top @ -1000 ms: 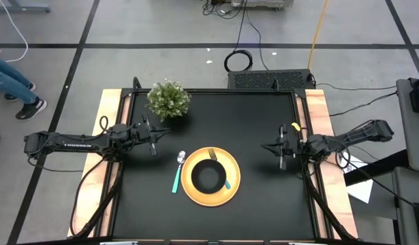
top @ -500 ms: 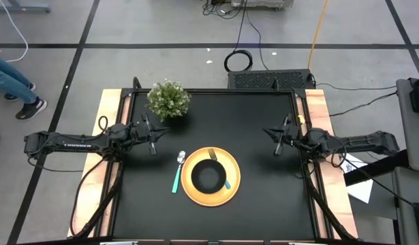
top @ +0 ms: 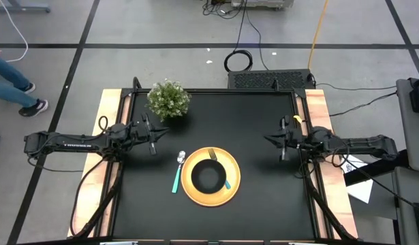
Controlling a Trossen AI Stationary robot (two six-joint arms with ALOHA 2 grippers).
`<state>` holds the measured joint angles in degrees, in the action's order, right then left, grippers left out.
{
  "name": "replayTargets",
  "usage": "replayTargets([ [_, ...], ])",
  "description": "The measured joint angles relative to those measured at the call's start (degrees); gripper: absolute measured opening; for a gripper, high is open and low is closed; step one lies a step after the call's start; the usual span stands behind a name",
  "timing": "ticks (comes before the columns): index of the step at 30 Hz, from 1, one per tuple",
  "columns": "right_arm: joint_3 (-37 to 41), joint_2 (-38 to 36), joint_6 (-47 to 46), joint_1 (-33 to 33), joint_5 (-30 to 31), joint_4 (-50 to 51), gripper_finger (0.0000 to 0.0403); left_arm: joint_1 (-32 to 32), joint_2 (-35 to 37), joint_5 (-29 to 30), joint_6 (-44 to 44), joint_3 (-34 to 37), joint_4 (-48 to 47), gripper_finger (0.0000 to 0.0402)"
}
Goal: Set table place
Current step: Put the blue spoon in the black bowl on the yellow plate
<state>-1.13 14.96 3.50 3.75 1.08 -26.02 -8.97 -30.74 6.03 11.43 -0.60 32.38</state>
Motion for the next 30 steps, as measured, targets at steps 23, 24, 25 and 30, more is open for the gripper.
replayTargets([
  [23,0.3,-2.1,-3.1,0.0,-2.9,3.5,0.0,0.2,0.0,-4.0,-3.1,0.0,3.6,0.0031],
  [24,0.3,-2.1,-3.1,0.0,-2.9,4.0,0.0,0.6,0.0,-5.9,-2.7,0.0,5.0,0.0031],
  [25,0.3,-2.1,-3.1,0.0,-2.9,4.3,0.0,1.1,0.0,-7.4,-2.5,0.0,6.4,0.0031],
  [30,0.3,-2.1,-3.1,0.0,-2.9,4.6,0.0,4.5,0.0,-7.2,-3.4,-1.1,9.3,0.0031],
])
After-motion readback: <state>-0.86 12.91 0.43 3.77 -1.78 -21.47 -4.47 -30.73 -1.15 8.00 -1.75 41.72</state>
